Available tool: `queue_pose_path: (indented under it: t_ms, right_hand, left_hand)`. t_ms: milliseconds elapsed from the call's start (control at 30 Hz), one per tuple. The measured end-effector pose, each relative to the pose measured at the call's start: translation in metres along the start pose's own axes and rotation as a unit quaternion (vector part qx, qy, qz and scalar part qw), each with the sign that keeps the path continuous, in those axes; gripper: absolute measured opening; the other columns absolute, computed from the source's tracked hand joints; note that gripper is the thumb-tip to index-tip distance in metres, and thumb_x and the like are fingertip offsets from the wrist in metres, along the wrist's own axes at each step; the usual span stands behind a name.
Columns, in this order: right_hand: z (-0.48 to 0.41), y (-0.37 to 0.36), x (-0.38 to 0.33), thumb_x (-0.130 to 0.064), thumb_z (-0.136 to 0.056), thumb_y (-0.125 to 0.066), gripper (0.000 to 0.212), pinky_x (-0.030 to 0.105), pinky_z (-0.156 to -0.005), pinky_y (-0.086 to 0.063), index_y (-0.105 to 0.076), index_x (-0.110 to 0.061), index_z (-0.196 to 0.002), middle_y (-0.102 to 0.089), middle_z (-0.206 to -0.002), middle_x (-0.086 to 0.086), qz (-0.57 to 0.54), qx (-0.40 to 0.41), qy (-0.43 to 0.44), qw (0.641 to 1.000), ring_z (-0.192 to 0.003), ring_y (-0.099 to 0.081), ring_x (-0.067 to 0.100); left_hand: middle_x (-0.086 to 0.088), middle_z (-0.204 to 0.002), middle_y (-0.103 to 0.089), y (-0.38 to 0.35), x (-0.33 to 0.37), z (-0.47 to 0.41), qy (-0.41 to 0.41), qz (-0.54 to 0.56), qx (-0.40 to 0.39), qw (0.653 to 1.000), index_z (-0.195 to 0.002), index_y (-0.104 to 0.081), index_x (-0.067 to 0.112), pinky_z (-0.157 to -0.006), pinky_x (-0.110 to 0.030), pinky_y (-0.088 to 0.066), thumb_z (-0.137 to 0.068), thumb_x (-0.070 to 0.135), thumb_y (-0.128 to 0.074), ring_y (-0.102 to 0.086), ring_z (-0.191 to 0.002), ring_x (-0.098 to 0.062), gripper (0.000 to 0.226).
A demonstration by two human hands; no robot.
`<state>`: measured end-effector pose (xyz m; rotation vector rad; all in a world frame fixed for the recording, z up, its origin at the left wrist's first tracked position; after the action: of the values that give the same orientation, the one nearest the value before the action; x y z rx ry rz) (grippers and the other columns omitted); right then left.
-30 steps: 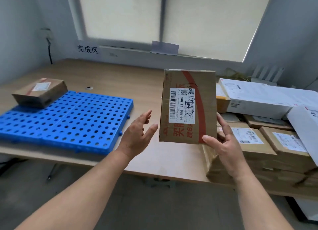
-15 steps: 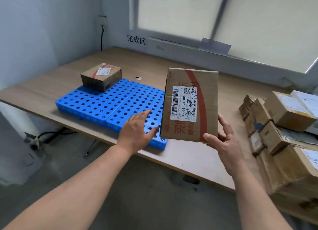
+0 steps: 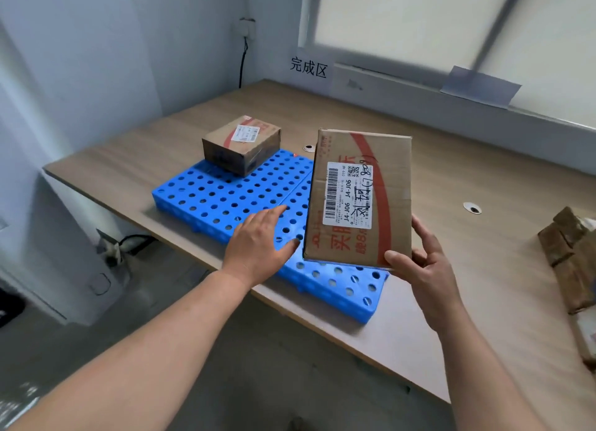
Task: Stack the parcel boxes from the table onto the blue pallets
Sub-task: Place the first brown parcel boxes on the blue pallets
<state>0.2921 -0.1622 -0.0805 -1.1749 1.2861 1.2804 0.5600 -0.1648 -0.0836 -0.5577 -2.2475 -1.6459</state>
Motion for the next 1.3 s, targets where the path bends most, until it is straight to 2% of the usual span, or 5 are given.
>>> queue_pose_path:
  t_ms: [433,733,1000,1100,1300]
  right_hand:
    - [-0.121,-0.056,0.013,-0.010,-0.085,-0.069,0.070,0.035,-0.084,-0.052,-0.039,-0.045,-0.138,-0.072,-0.101,0.006,0.012,0.005,-0.004,1.000,-0.091,-0.071,0.016]
    - [-0.173,-0.105,0.011,-0.005,-0.086,-0.066,0.067,0.014,-0.063,-0.052,-0.039,-0.037,-0.139,-0.072,-0.096,0.005,0.016,0.042,-0.030,0.999,-0.080,-0.071,0.008]
    - [-0.205,-0.148,0.019,-0.009,-0.086,-0.068,0.058,0.019,-0.060,-0.054,-0.043,-0.035,-0.131,-0.073,-0.096,0.006,0.022,0.144,-0.076,0.986,-0.080,-0.071,0.012]
    - [-0.216,-0.160,0.025,-0.011,-0.085,-0.069,0.057,0.036,-0.070,-0.054,-0.044,-0.034,-0.131,-0.073,-0.094,0.006,0.031,0.172,-0.095,0.980,-0.083,-0.070,0.019]
    - [-0.233,-0.183,0.048,-0.014,-0.085,-0.069,0.053,0.042,-0.080,-0.055,-0.046,-0.036,-0.128,-0.073,-0.091,0.003,0.021,0.203,-0.141,0.969,-0.087,-0.069,0.019]
  left_hand:
    - [-0.001,-0.138,-0.047,-0.001,-0.067,-0.123,-0.011,-0.056,-0.002,0.998,-0.140,-0.040,0.017,-0.106,-0.036,-0.032,-0.085,0.047,-0.062,-0.042,-0.128,-0.019,0.067]
    - [0.001,-0.142,-0.042,-0.005,-0.117,-0.193,-0.040,-0.037,-0.036,0.998,-0.143,-0.034,0.020,-0.109,-0.035,-0.027,-0.086,0.048,-0.060,-0.035,-0.133,-0.017,0.069]
    - [-0.002,-0.141,-0.044,0.000,-0.164,-0.270,-0.123,-0.022,-0.085,0.989,-0.143,-0.034,0.018,-0.110,-0.035,-0.028,-0.084,0.049,-0.062,-0.038,-0.132,-0.019,0.072]
    - [-0.002,-0.142,-0.043,-0.001,-0.178,-0.291,-0.144,-0.026,-0.100,0.984,-0.144,-0.033,0.018,-0.109,-0.036,-0.029,-0.084,0.049,-0.062,-0.038,-0.132,-0.019,0.073]
    - [0.002,-0.148,-0.034,-0.019,-0.203,-0.313,-0.168,-0.045,-0.168,0.970,-0.148,-0.022,0.021,-0.113,-0.036,-0.022,-0.082,0.056,-0.059,-0.029,-0.137,-0.016,0.083]
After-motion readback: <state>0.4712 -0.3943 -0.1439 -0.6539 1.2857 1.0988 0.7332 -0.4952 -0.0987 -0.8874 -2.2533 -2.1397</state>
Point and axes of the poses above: each hand's wrist, its own z-axis away from the middle knuckle, its own y-axis out of the back of the hand, x = y × z, the point moved 7 cm from there along -z, towards the middle knuckle
